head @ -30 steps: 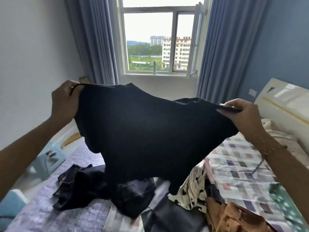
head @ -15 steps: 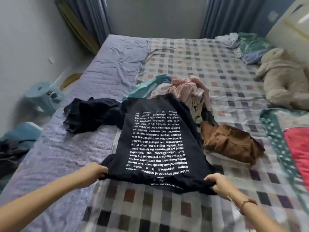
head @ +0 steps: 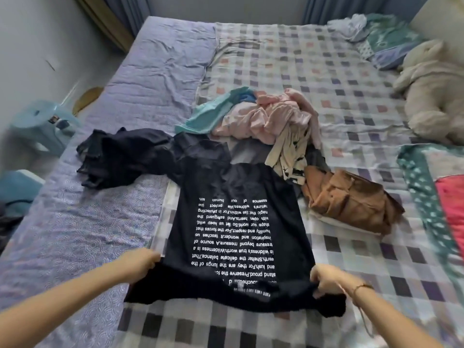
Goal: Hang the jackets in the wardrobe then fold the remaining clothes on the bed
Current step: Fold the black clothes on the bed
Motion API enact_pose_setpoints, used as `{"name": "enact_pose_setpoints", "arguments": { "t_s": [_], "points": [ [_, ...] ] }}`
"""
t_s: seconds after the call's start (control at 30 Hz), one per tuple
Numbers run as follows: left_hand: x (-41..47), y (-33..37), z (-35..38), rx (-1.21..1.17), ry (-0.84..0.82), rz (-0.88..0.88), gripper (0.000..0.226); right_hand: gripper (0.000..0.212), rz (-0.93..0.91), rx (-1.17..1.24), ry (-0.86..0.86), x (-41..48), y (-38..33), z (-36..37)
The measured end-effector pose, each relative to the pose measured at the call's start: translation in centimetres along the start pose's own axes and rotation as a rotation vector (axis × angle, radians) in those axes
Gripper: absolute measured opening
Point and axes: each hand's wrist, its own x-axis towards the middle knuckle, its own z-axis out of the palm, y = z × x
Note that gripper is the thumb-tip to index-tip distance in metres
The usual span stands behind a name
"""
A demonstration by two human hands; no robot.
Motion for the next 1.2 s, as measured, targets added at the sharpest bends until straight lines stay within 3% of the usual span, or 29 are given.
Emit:
{"name": "enact_pose_setpoints", "arguments": {
  "t_s": [0.13,0.23,0.3,0.37,0.47,0.53,0.6,0.67,0.73,0.83,0.93,1.0,1.07,1.2],
  "points": [
    [4.5,-1.1,-7.4,0.016,0.259,-0.117,0.010,0.012,0.120,0.000,0.471,2.8,-0.6,-9.6],
    [9.0,-2.1,-12.2,-0.357,0.630,-0.194,0.015,0.017,0.134,0.063,0.931,5.4,-1.0,-15.9],
    [11.8,-1.9,-13.4,-0.659,0.839,-0.266,0.029,0.028,0.171,0.182,1.087,7.4,-1.0,-17.9],
    [14.1,-1.0,-12.1,-0.814,0.779,-0.331,0.033,0.022,0.176,0.441,1.069,9.5,-1.3,-16.7],
    [16.0,0.4,-6.0,-0.787,0.409,-0.396,0.023,0.015,0.182,0.751,0.709,12.4,-1.1,-10.8],
    [16.5,0.8,-2.2,-0.733,0.164,-0.407,0.019,0.024,0.236,0.791,0.456,14.0,-0.7,-7.1],
    [17.3,1.0,0.4,-0.771,0.008,-0.425,0.019,0.040,0.325,0.824,0.369,15.6,-0.1,-4.8],
    [18.0,0.8,1.9,-0.877,-0.001,-0.488,0.029,0.053,0.432,0.862,0.365,16.5,0.4,-4.0],
    [18.5,0.6,2.7,-0.989,0.097,-0.559,0.032,0.063,0.553,0.853,0.404,16.8,1.0,-3.7],
    [19.1,0.6,3.6,-1.059,0.144,-0.622,0.011,0.067,0.624,0.960,0.410,17.1,1.8,-3.1],
    [19.1,0.9,3.9,-1.064,0.159,-0.619,0.012,0.058,0.591,1.095,0.403,17.1,2.1,-2.5],
    [19.1,0.9,4.0,-1.024,0.192,-0.646,0.030,0.058,0.555,1.096,0.443,16.9,1.7,-2.5],
    [19.1,0.9,4.1,-0.984,0.194,-0.674,0.034,0.054,0.516,1.061,0.532,16.7,1.2,-2.7],
    [20.0,1.1,4.3,-0.956,0.138,-0.675,0.025,0.021,0.477,0.939,0.693,15.8,0.7,-4.1]
  ]
}}
